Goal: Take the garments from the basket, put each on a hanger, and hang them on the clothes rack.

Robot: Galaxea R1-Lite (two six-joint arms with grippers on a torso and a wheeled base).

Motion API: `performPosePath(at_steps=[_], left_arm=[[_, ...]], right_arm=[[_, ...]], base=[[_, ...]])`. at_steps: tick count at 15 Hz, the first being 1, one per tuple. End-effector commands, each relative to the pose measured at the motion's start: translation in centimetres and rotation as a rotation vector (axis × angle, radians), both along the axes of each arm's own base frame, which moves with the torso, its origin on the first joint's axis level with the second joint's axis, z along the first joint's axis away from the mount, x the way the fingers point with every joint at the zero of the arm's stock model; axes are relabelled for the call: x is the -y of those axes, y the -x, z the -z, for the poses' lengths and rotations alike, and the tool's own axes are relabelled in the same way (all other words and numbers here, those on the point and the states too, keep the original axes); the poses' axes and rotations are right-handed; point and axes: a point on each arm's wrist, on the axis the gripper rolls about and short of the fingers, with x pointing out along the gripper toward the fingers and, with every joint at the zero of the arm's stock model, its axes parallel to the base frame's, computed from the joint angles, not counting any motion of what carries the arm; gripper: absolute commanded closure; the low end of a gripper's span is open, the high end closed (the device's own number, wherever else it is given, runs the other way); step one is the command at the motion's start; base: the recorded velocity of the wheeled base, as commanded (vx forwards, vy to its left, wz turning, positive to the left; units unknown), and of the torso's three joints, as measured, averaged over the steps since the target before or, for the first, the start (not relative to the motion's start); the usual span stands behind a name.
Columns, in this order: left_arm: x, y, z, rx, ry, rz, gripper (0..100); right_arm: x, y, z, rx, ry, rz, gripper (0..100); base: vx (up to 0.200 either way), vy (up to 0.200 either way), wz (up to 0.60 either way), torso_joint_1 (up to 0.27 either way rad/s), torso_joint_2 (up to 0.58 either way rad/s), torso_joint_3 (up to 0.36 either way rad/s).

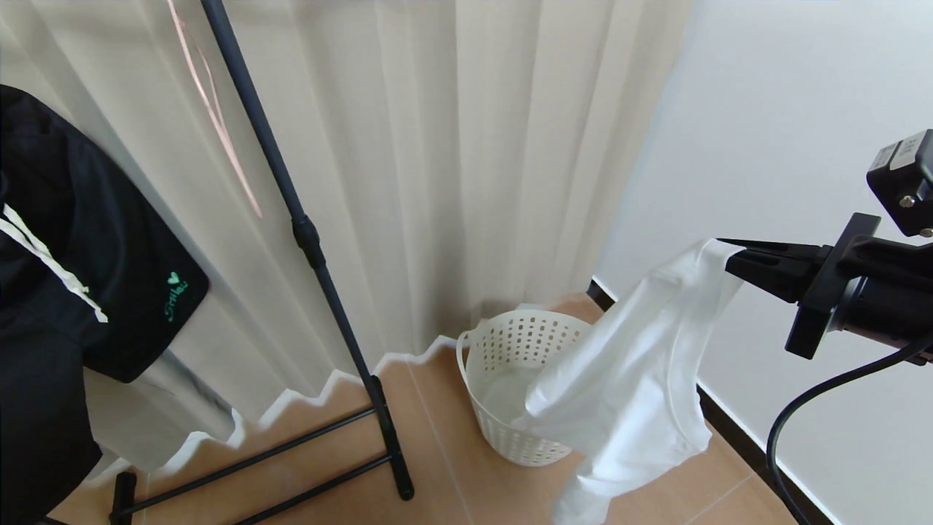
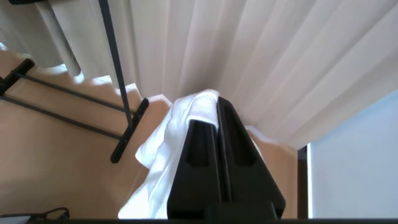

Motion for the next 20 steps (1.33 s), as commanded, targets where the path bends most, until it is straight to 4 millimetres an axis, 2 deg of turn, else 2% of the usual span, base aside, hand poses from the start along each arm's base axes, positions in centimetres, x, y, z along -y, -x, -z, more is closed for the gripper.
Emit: performPosePath(at_steps=[1, 13, 20], left_arm=[[0.00, -0.01, -0.01, -0.001, 0.000, 0.000, 0], [0.00, -0.01, -0.01, -0.001, 0.000, 0.000, 0], [0.00, -0.01, -0.01, -0.001, 0.002, -0.001, 0]], right_arm=[[0.01, 0.04, -0.03, 0.002, 0.000, -0.001, 100], [-0.03, -0.07, 0.06, -0.003, 0.000, 0.000, 100], [-0.03, -0.05, 0.15, -0.006, 0.001, -0.002, 100]], base=[[0.000, 0.000, 0.00, 0.163, -0.51, -0.134], [0.000, 0.000, 0.00, 0.209, -0.54, -0.135], [0.000, 0.000, 0.00, 0.211, -0.48, -0.225]])
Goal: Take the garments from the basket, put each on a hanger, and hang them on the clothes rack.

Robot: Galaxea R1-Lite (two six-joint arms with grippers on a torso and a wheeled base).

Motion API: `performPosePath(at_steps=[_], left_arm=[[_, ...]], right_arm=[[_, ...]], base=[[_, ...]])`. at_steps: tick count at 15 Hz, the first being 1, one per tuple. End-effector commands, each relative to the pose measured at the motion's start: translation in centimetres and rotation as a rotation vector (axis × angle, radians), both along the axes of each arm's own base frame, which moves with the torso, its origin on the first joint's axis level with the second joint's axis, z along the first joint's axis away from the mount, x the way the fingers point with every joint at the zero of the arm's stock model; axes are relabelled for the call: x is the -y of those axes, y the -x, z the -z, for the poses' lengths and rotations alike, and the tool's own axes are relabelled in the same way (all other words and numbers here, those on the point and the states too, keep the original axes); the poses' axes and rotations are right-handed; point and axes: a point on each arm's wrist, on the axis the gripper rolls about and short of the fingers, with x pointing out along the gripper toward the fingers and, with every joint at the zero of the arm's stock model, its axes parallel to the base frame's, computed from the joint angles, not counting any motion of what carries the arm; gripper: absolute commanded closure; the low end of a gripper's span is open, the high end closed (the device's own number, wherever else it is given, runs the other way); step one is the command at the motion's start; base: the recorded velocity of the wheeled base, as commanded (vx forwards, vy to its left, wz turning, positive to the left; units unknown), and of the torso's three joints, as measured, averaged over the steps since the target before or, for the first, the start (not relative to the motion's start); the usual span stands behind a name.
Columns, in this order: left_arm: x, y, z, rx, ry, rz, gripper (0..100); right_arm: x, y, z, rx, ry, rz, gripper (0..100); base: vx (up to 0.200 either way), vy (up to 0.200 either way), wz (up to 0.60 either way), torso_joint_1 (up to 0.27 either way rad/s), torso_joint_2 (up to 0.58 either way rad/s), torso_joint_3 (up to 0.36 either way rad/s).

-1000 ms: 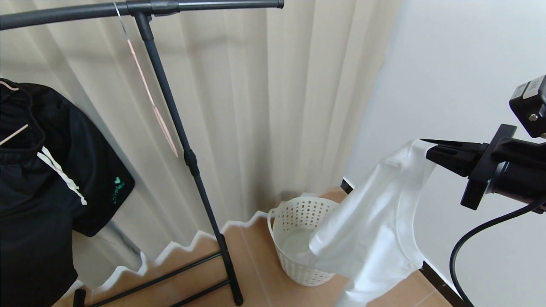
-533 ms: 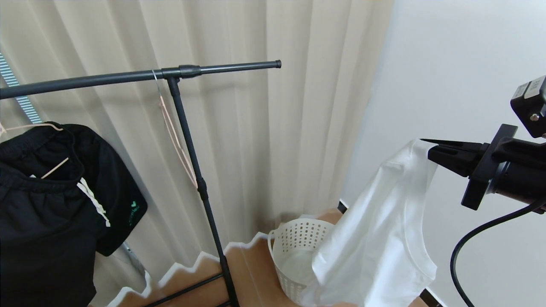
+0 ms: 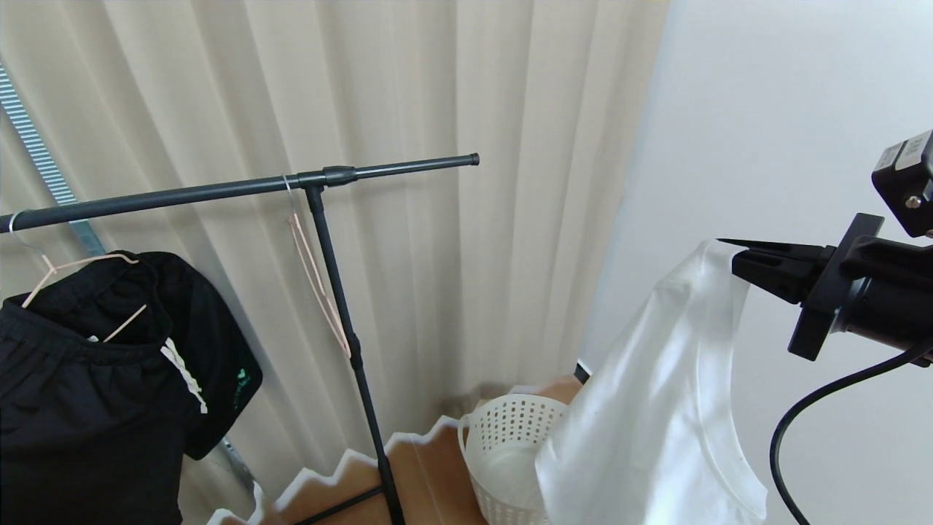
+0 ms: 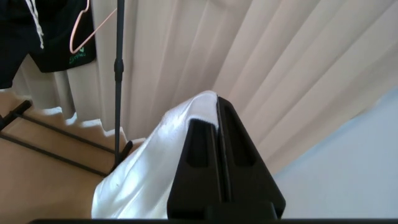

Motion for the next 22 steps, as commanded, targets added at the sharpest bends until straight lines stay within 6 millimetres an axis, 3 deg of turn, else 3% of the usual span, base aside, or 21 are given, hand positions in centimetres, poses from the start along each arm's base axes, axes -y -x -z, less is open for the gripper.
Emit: performPosePath(at_steps=[1, 12, 22], left_arm=[[0.00, -0.01, -0.01, -0.001, 0.000, 0.000, 0], [-0.01, -0.01, -0.02, 0.001, 0.000, -0.003, 0], [0.00, -0.01, -0.04, 0.002, 0.000, -0.002, 0]], right_arm=[[-0.05, -0.12, 0.23, -0.007, 0.003, -0.001, 100], [-0.02, -0.06, 0.39, -0.012, 0.006, 0.000, 100], [-0.02, -0.04, 0.71, -0.022, 0.010, 0.000, 100]], base=[[0.000, 0.000, 0.00, 0.163, -0.36, -0.207], [0.000, 0.000, 0.00, 0.127, -0.28, -0.151], [0.000, 0.000, 0.60, 0.011, 0.00, 0.000]])
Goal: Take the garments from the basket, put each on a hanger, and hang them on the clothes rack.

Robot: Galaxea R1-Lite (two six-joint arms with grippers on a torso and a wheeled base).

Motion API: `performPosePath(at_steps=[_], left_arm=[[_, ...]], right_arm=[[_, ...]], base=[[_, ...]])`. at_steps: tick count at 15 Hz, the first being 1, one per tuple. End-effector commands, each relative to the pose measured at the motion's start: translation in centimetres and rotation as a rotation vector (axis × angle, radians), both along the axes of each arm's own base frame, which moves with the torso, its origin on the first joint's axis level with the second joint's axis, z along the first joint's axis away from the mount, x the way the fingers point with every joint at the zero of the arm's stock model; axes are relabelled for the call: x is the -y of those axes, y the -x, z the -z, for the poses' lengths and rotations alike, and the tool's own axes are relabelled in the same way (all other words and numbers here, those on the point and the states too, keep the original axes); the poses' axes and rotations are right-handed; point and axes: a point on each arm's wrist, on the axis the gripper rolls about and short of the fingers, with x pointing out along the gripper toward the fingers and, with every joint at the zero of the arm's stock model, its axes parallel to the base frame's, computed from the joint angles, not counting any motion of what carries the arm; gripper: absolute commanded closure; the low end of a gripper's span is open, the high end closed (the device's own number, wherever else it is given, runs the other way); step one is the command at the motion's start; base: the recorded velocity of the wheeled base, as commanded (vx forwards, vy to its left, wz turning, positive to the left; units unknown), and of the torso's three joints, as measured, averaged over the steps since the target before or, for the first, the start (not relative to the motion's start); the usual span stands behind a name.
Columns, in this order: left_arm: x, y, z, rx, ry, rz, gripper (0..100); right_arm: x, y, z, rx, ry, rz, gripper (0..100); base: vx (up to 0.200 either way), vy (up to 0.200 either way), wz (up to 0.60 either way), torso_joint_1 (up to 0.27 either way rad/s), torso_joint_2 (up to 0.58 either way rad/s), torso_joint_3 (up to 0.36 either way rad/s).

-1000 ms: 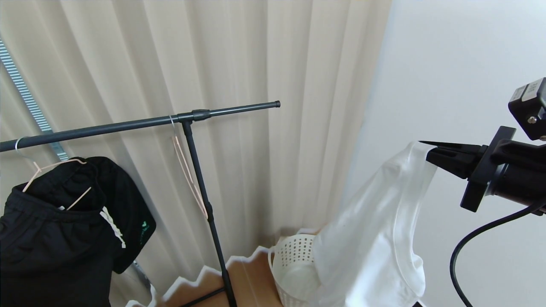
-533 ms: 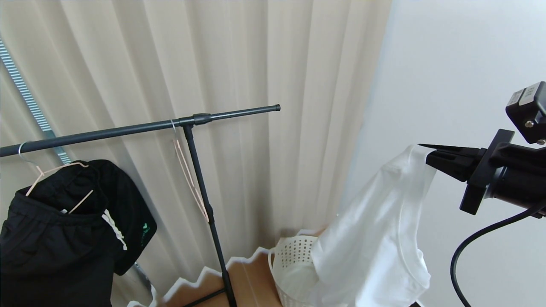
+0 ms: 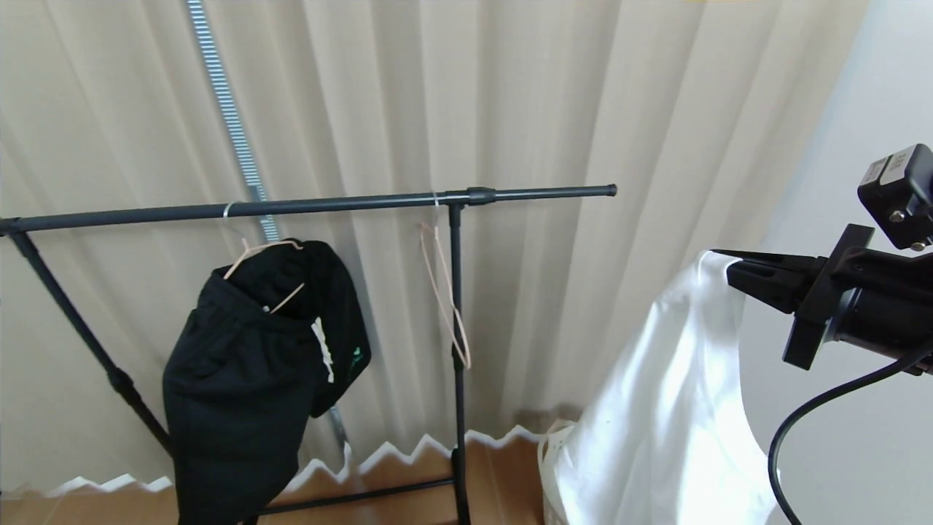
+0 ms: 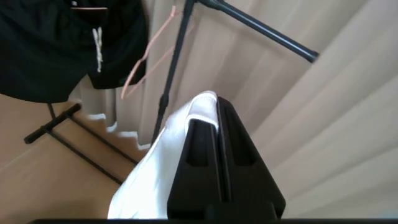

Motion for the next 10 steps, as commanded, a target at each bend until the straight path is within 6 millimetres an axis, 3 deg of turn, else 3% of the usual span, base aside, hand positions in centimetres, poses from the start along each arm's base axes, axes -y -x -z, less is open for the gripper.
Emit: performPosePath(at_steps=[1, 7, 10], left_arm=[[0.00, -0.01, -0.01, -0.001, 0.000, 0.001, 0], [0.01, -0.01, 0.01, -0.002, -0.002, 0.004, 0], [0.01, -0.01, 0.01, -0.002, -0.002, 0.004, 0]], right_arm=[[-0.01, -0.01, 0.08, -0.002, 0.002, -0.001, 100], [-0.01, -0.02, 0.18, 0.050, -0.016, -0.001, 100], [-0.04, -0.09, 0.34, 0.059, -0.019, -0.001, 100]], base=[[0.000, 0.000, 0.60, 0.002, 0.00, -0.002], [0.000, 0.000, 0.00, 0.000, 0.00, 0.000], [-0.200, 0.000, 0.00, 0.002, 0.01, -0.002]])
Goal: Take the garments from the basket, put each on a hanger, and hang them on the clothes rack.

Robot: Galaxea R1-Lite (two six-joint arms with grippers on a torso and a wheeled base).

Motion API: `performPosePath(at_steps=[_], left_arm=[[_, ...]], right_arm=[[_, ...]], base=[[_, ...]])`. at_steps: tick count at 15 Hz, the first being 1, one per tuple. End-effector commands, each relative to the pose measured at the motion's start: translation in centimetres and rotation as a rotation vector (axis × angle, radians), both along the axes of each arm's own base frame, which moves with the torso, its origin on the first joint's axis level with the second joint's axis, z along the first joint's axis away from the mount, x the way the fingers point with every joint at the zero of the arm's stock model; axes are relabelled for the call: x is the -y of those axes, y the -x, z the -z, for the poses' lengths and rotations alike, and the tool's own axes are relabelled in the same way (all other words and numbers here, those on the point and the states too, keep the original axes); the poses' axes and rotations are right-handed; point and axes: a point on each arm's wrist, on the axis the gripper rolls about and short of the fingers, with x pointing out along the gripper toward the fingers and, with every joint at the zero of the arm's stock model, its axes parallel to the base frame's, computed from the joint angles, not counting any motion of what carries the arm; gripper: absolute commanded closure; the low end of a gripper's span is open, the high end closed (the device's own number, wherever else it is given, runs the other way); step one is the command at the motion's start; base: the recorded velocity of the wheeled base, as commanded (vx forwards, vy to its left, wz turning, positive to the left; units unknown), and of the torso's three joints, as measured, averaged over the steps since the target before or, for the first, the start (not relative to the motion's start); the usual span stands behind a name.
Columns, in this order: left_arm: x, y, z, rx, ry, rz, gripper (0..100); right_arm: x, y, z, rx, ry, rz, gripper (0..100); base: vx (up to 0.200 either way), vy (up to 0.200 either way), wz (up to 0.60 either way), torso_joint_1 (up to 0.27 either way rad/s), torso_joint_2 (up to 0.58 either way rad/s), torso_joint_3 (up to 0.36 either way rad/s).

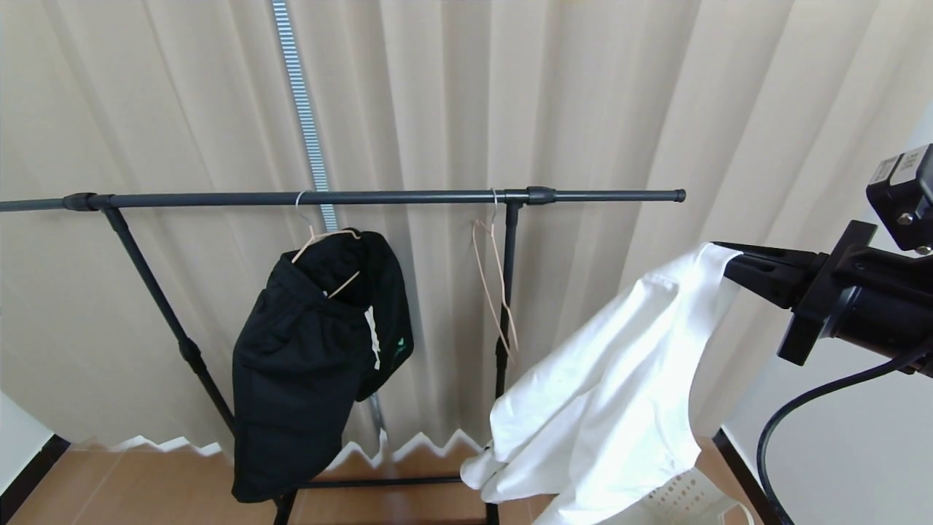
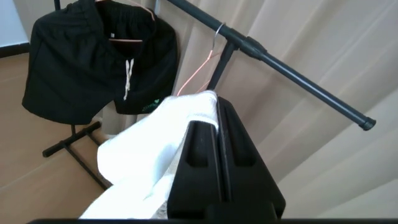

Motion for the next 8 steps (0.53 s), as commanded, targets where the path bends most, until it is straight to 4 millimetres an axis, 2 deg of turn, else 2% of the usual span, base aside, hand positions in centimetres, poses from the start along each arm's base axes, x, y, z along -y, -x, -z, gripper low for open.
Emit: performPosePath(at_steps=[1, 8], left_arm=[[0.00, -0.01, -0.01, -0.001, 0.000, 0.000, 0], [-0.01, -0.01, -0.02, 0.000, 0.002, -0.003, 0]], right_arm=[[0.00, 0.02, 0.04, 0.000, 0.000, -0.001, 100], [0.00, 0.01, 0.29, 0.000, 0.000, -0.001, 100]], base=[[0.000, 0.000, 0.00, 0.000, 0.00, 0.000], [0.000, 0.000, 0.00, 0.000, 0.00, 0.000]])
